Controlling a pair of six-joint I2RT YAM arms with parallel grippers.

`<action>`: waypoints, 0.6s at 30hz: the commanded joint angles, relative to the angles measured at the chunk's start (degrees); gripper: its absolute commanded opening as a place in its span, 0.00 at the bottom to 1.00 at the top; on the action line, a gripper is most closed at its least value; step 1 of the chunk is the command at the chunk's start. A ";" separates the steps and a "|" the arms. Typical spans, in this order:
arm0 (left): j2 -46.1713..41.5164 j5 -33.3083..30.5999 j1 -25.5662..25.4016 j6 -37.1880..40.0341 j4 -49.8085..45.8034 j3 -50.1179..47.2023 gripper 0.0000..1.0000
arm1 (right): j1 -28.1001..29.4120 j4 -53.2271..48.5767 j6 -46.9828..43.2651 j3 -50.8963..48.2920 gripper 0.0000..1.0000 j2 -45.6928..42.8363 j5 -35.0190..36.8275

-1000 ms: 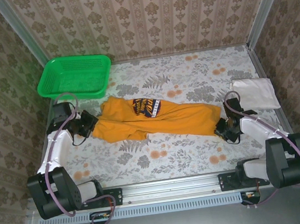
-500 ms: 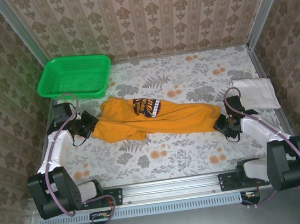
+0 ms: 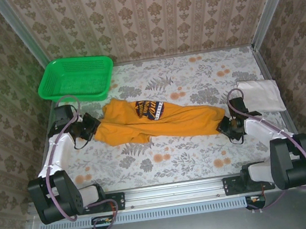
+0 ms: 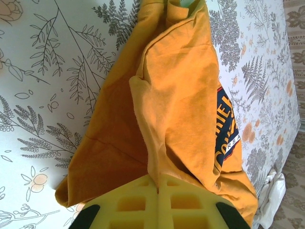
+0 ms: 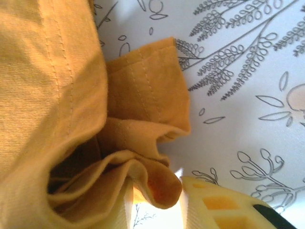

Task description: Fold and stack the t-shirts

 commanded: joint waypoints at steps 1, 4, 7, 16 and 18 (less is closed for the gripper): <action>0.78 1.17 -0.09 -0.49 1.05 -0.72 0.00 | 0.17 2.41 -1.43 1.05 0.28 1.17 1.12; 0.62 1.22 -0.14 -0.49 0.98 -0.74 0.00 | 0.17 2.40 -2.85 1.34 0.11 1.74 1.35; 0.62 1.22 -0.11 -0.47 1.19 -0.98 0.00 | 0.12 1.89 -3.88 1.37 0.00 0.72 1.64; -2.78 0.05 0.05 -0.75 0.08 1.92 0.00 | 0.12 -6.60 -4.41 7.39 0.00 -17.37 3.54; -3.32 -0.53 0.27 -0.81 1.07 4.68 0.00 | 0.20 -6.62 -5.89 11.49 0.00 -19.74 3.48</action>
